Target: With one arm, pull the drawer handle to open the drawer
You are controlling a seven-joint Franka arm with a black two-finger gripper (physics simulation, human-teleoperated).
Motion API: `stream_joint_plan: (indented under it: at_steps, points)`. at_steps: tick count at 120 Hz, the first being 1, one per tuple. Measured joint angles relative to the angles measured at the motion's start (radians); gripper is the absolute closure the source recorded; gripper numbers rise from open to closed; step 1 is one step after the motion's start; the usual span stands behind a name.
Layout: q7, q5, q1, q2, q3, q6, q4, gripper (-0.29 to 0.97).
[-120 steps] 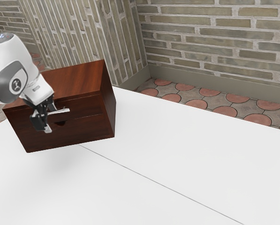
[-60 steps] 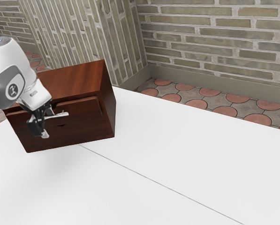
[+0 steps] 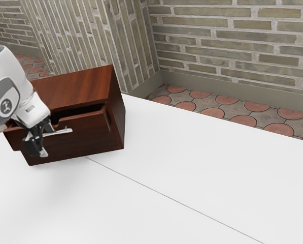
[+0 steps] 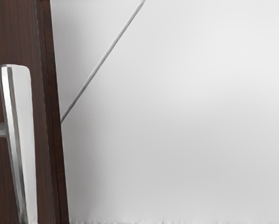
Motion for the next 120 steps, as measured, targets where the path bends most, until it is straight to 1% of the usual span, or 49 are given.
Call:
stream_joint_plan:
  at_steps: [15, 52, 120]
  points:
    - [-0.001, -0.005, 0.000, -0.032, 0.000, 0.003, -0.029, 0.03]
    - [-0.001, -0.023, -0.001, -0.086, 0.000, 0.007, -0.085, 0.00]
    - [0.003, -0.063, -0.005, -0.208, -0.003, 0.014, -0.206, 0.00]
